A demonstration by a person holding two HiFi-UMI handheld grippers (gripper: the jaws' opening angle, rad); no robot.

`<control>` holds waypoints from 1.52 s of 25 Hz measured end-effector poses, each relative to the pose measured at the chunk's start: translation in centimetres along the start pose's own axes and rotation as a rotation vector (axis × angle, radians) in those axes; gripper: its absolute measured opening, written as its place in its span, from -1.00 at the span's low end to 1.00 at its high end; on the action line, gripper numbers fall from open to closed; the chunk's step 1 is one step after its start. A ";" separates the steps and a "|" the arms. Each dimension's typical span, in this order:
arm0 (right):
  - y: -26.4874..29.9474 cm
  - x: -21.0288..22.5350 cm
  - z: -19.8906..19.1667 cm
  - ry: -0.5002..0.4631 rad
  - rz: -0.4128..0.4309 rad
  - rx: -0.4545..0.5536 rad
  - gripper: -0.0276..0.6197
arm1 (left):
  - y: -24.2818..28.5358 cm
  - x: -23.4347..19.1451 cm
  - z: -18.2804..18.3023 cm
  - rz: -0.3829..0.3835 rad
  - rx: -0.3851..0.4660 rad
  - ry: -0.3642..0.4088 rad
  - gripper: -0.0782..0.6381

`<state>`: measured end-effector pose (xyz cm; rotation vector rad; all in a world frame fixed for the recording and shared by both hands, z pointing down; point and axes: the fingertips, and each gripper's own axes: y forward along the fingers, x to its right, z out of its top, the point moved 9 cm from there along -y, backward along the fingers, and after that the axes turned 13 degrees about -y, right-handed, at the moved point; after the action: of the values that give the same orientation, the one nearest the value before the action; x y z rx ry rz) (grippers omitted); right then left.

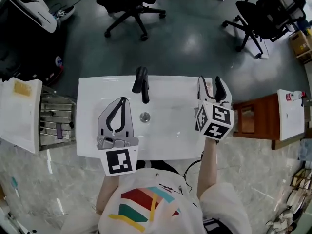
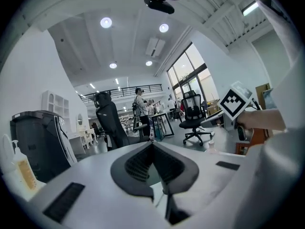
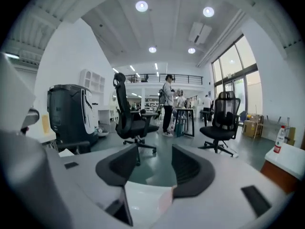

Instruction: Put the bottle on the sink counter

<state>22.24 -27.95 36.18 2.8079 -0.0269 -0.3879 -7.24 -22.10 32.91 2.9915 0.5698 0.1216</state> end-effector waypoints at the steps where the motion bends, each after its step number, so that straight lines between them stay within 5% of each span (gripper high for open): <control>1: -1.1 -0.5 1.4 -0.004 -0.005 0.042 -0.22 | -0.2 -0.2 0.4 0.001 0.016 -0.006 -0.73; 7: -7.4 -4.2 7.3 -0.026 -0.014 0.245 -0.72 | -2.2 -1.6 2.6 0.027 0.094 -0.109 -0.73; 16: -13.8 -11.8 10.7 -0.089 0.059 0.414 -0.88 | -4.8 -3.5 5.7 0.032 0.183 -0.133 -0.73; 23: -15.3 -15.4 9.6 -0.095 0.151 0.396 -0.88 | -5.9 -2.5 6.1 -0.007 0.191 -0.107 -0.73; 38: -16.6 -16.9 9.4 -0.101 0.174 0.400 -0.88 | -8.0 -2.8 5.6 0.001 0.192 -0.103 -0.73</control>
<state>3.09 -13.88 27.00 3.1384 -0.4108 -0.5328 -12.18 -16.18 26.38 3.1597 0.6004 -0.0916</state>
